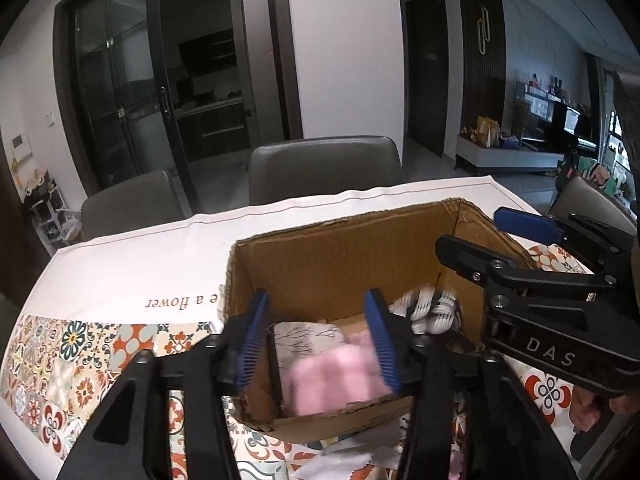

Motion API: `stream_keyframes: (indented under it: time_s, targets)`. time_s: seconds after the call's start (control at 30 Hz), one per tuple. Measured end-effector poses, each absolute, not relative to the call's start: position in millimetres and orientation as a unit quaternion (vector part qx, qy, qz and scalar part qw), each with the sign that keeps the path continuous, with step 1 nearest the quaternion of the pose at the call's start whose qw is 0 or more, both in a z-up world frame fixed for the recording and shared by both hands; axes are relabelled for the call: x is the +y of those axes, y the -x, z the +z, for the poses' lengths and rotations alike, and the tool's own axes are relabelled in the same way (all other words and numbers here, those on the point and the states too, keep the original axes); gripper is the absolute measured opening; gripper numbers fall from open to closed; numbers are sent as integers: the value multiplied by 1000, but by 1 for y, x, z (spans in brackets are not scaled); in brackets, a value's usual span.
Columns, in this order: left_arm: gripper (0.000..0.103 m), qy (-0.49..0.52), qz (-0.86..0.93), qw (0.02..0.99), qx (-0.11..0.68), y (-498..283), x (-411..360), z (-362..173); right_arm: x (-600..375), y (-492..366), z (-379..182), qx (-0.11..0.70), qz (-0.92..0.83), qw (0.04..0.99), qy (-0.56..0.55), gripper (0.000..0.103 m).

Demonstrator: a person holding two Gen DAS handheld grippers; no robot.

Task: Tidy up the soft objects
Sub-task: 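Open the left tool over the box while the right tool releases the slipper inside, then withdraw both open tools from the box and move toward the white wipe and tissue pack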

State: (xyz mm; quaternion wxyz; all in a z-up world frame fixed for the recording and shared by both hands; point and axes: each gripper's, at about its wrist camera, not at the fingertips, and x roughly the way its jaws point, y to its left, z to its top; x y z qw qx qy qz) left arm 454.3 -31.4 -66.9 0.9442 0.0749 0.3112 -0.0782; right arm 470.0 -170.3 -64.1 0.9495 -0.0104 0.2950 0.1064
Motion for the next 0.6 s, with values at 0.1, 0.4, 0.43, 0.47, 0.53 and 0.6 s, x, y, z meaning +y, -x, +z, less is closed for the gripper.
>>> stream_keyframes:
  time_s: [0.1,0.4,0.43,0.47,0.53,0.6]
  targets:
    - [56,-73,-68,948,302,-449,-29,-62,-173,-468,-61,289,96,952,10,69]
    - [60,-65,-49,955,285,-427,-19,-46,-175,-449,-47,284,91,954,-3,69]
    - [60,-64,-48,956,284,-425,-17,-45,-175,-445,-45,282,91,955,-5,69]
    - [60,-63,-45,956,282,-421,-17,-43,-174,-442,-43,281,91,955,-5,69]
    - [61,-63,-43,957,281,-416,-13,-41,-173,-436,-40,278,93,956,-6,69]
    - [61,-61,-38,958,279,-409,-12,-39,-173,-429,-36,276,95,957,-7,69]
